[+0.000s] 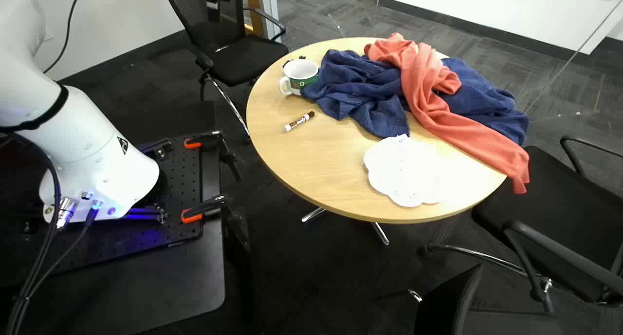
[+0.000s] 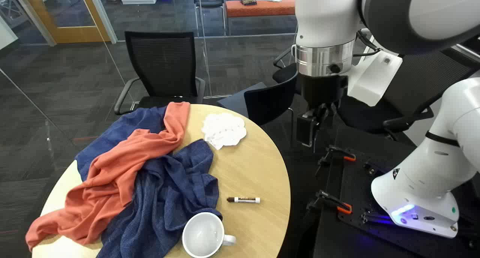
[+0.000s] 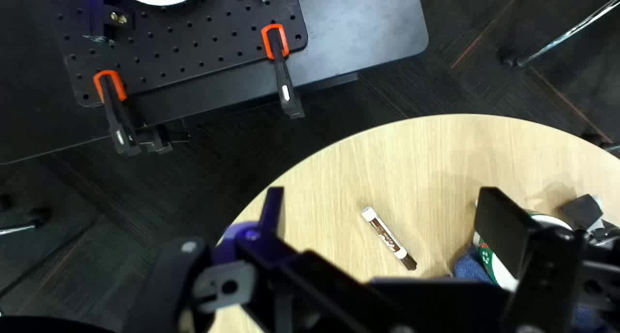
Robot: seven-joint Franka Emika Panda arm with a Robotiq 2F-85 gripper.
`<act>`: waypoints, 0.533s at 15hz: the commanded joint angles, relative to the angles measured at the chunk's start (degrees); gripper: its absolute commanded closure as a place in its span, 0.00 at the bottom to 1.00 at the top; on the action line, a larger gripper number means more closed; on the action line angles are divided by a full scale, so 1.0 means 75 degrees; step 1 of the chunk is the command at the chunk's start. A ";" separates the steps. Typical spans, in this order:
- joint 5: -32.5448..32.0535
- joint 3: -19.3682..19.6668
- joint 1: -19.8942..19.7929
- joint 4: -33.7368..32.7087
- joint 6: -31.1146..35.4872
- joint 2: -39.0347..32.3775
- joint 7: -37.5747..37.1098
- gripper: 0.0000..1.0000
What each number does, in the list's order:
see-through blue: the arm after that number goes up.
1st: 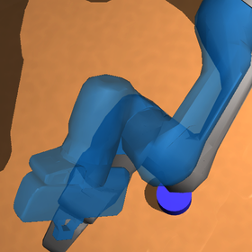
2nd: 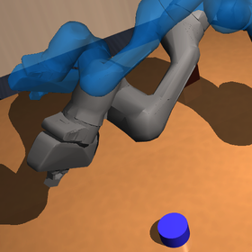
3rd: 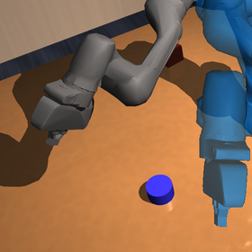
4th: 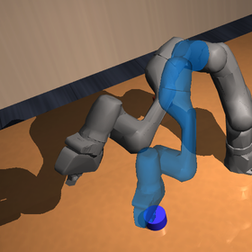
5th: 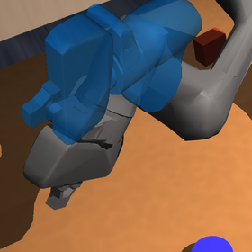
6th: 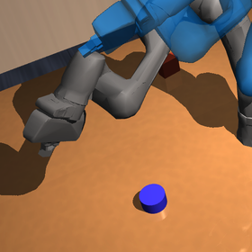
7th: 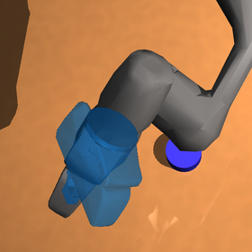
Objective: Put the brown marker inside the mug
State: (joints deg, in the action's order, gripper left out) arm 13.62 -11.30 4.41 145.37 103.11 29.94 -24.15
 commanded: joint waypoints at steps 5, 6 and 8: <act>-0.0005 0.0006 0.0003 -0.0008 -0.0009 -0.0002 -0.0001 0.00; -0.0005 0.0006 0.0003 -0.0008 -0.0009 -0.0002 -0.0001 0.00; -0.0094 -0.0005 0.0009 -0.0038 0.0272 -0.0181 0.0181 0.00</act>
State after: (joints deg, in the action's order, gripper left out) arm 13.55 -11.30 4.41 145.37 103.30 29.90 -24.15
